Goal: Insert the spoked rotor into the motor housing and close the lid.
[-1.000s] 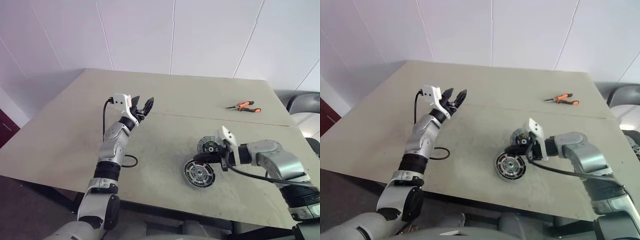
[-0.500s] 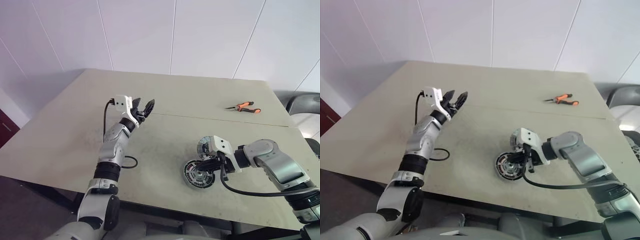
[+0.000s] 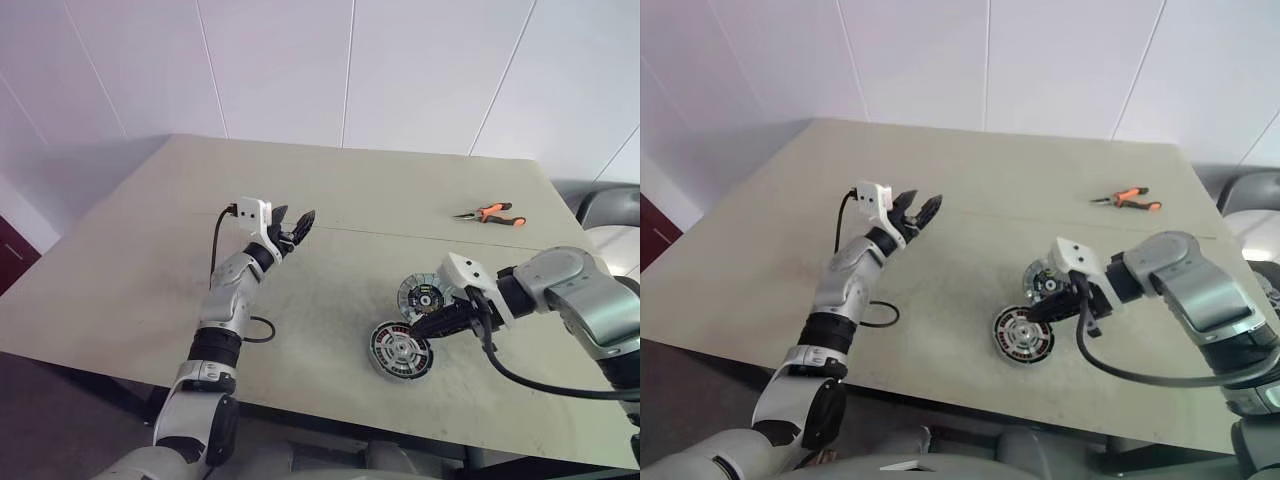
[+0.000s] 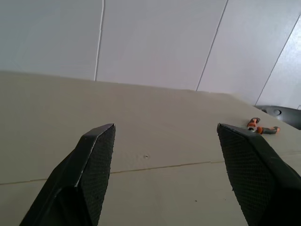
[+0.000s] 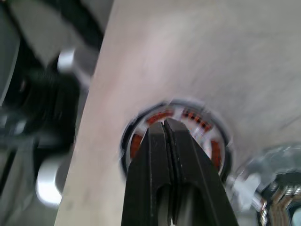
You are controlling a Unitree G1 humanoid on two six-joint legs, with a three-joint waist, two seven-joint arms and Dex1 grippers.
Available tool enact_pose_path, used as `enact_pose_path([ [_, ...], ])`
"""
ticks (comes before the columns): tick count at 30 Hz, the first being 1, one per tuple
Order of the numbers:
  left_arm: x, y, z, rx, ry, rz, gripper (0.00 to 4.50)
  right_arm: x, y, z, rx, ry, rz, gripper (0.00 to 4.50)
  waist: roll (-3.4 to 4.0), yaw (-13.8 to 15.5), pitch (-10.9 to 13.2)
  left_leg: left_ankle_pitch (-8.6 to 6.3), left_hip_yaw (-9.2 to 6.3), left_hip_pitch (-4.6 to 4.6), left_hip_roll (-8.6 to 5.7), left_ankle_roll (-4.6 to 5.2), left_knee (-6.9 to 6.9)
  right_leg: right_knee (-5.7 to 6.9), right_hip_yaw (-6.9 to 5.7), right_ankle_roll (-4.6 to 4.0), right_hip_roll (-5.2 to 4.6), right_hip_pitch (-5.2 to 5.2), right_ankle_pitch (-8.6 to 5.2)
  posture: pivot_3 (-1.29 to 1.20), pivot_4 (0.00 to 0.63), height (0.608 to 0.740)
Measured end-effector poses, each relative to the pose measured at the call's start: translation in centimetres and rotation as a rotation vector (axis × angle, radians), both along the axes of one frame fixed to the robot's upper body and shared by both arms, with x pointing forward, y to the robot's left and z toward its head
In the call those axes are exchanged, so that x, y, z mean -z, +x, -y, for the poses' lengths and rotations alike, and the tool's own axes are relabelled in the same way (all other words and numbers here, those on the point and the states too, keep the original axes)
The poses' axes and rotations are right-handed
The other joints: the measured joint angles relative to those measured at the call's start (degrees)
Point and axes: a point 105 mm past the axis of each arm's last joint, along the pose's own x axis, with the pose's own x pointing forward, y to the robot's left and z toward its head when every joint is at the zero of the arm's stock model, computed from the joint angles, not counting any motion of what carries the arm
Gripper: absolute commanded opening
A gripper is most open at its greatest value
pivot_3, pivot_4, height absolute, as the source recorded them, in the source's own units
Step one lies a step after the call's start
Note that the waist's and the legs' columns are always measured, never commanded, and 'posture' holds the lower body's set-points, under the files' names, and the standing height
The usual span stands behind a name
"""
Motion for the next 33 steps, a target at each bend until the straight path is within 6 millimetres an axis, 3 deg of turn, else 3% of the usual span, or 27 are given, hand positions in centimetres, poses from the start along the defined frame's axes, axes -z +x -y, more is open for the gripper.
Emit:
enact_pose_path([
  [3,0.1,0.0,0.1,-0.001,0.004,0.002,3.67,0.2,-0.4,0.4,-0.068,-0.085,0.025,1.24,0.00,-0.1,0.0,0.00,0.03,0.03,0.04,0.00,-0.02,0.01,0.02,0.00,0.02,-0.01,0.00,0.00,0.000,0.740],
  [12,0.6,-0.1,-0.6,0.000,0.052,0.014,3.67,2.5,-1.2,0.3,-0.192,-0.239,0.040,4.44,0.01,0.0,0.0,-0.01,0.02,-0.03,0.02,0.00,-0.01,0.02,0.02,0.00,-0.01,-0.07,0.00,0.00,0.000,0.740],
  [13,0.7,-0.2,-0.7,0.000,0.054,0.013,3.67,2.9,-1.3,0.3,-0.205,-0.252,0.040,4.48,0.01,0.0,0.0,-0.01,0.01,-0.03,0.02,0.00,-0.01,0.02,0.02,0.00,-0.01,-0.08,0.00,0.00,0.000,0.740],
  [20,0.8,-0.3,-0.9,0.004,0.059,0.012,3.67,4.1,-0.7,0.9,-0.255,-0.348,0.118,4.48,0.01,0.0,0.0,-0.01,0.01,0.04,0.02,0.00,-0.01,0.02,0.02,0.00,-0.01,-0.01,0.00,0.00,0.000,0.740],
  [29,0.7,-0.2,-1.3,-0.004,0.060,0.014,3.67,4.4,-0.2,0.4,-0.291,-0.364,0.177,1.56,-0.11,-0.2,0.0,-0.01,-0.06,0.24,0.07,0.00,0.05,0.01,-0.03,0.00,0.07,0.23,0.00,0.00,0.000,0.740],
  [32,0.7,-0.2,-1.1,0.001,0.056,0.014,3.67,4.6,0.0,0.4,-0.277,-0.366,0.173,1.56,-0.12,-0.5,0.0,0.00,-0.01,0.33,0.15,-0.02,0.05,0.04,-0.03,-0.05,0.13,0.25,0.04,0.00,0.000,0.740],
  [33,0.7,-0.2,-1.1,0.001,0.056,0.014,3.67,4.6,-0.1,0.4,-0.275,-0.366,0.172,1.36,-0.13,-0.5,0.0,0.01,0.00,0.36,0.16,-0.02,0.05,0.04,-0.03,-0.04,0.17,0.29,0.03,0.00,0.000,0.740],
])
